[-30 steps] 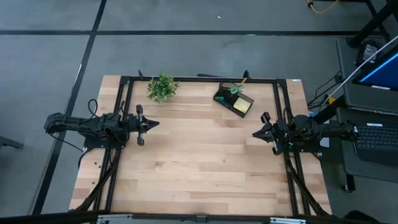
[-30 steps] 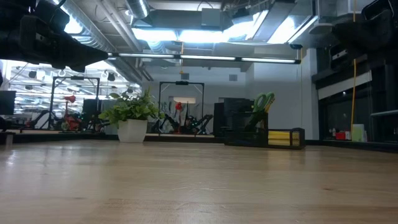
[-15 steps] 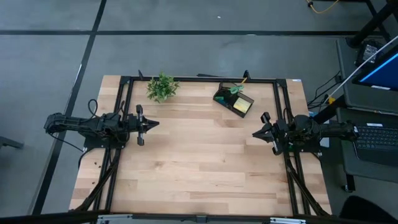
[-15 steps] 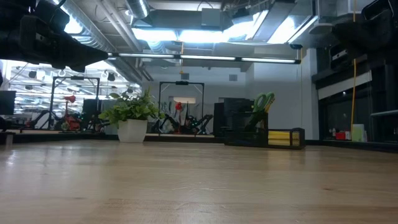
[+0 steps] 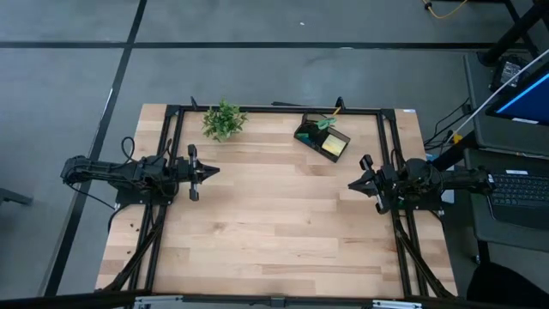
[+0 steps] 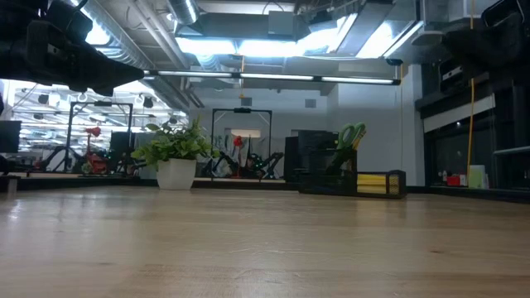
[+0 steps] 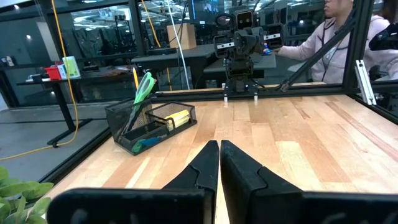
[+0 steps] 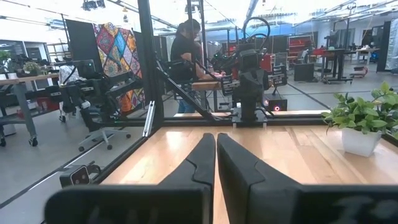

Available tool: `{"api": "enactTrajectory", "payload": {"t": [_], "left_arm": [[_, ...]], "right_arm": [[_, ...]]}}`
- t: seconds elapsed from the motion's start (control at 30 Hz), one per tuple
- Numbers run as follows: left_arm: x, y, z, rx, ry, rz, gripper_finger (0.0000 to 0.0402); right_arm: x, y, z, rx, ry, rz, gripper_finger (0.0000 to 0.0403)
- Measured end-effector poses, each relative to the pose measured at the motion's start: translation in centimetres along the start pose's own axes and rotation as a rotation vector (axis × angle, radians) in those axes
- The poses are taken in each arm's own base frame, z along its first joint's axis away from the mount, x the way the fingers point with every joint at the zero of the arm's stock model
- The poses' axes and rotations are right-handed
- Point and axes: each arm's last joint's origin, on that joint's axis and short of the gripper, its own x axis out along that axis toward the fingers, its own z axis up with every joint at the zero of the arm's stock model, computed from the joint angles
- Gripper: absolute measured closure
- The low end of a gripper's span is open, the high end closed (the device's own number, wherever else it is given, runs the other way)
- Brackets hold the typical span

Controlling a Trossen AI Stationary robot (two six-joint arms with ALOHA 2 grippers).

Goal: Pick and place office supplies into organizer
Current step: Return to Home Position

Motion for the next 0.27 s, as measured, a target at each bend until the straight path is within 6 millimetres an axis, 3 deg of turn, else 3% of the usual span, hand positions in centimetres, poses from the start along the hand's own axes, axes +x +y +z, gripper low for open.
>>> {"api": "enactTrajectory", "payload": {"t": [0.27], "left_arm": [[0.0,0.0,0.0,0.0,0.0,0.0,0.0393]], "right_arm": [[0.0,0.0,0.0,0.001,0.0,0.0,0.0382]]}}
